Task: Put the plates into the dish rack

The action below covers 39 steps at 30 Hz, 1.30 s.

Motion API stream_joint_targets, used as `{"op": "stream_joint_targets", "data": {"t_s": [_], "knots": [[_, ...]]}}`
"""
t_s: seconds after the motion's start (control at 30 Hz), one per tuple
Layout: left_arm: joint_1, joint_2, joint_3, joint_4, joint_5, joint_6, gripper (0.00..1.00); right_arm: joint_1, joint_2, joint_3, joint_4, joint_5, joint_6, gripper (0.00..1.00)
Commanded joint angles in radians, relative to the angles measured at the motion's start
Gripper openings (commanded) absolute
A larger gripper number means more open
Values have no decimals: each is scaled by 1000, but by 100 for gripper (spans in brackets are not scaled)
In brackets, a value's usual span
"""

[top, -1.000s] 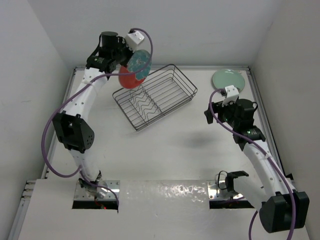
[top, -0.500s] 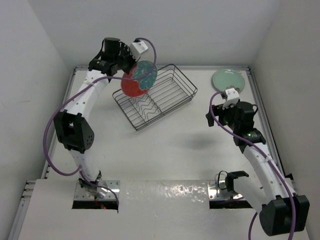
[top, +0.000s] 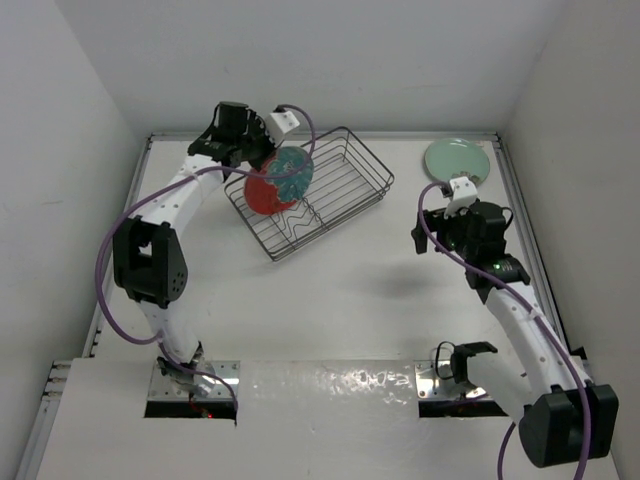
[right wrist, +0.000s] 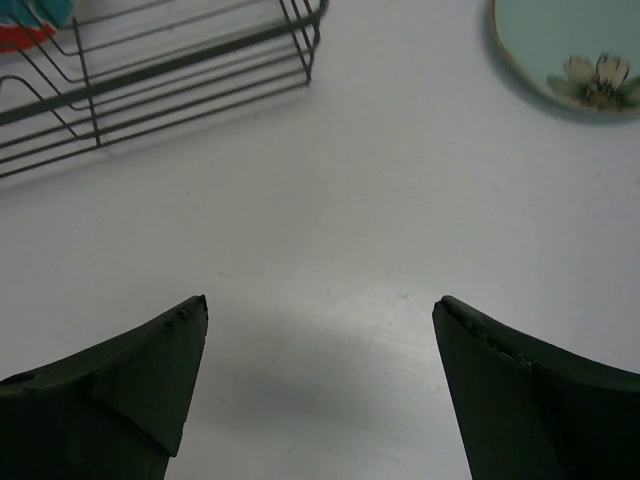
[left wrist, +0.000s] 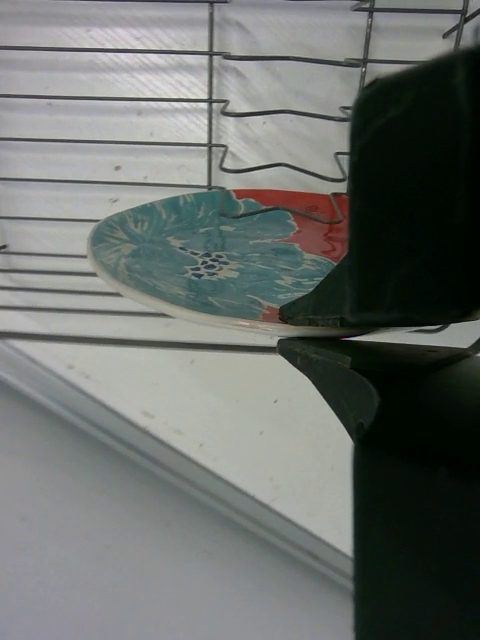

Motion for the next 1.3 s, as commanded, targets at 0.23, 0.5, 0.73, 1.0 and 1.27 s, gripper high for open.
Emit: {"op": "stream_joint_targets", "data": {"t_s": [0.23, 0.5, 0.73, 1.0, 1.27], "knots": [[15, -27, -22, 149, 23, -66, 19, -90, 299, 217, 3, 23, 459, 92], [17, 6, 100, 80, 8, -129, 68, -227, 613, 393, 118, 181, 711, 78], [18, 25, 226, -27, -14, -192, 74, -283, 900, 450, 290, 296, 1013, 68], [33, 32, 298, -106, 31, -278, 74, -308, 1181, 688, 350, 419, 1003, 68], [52, 88, 384, -107, 54, -343, 74, -336, 1341, 807, 319, 437, 1093, 64]]}}
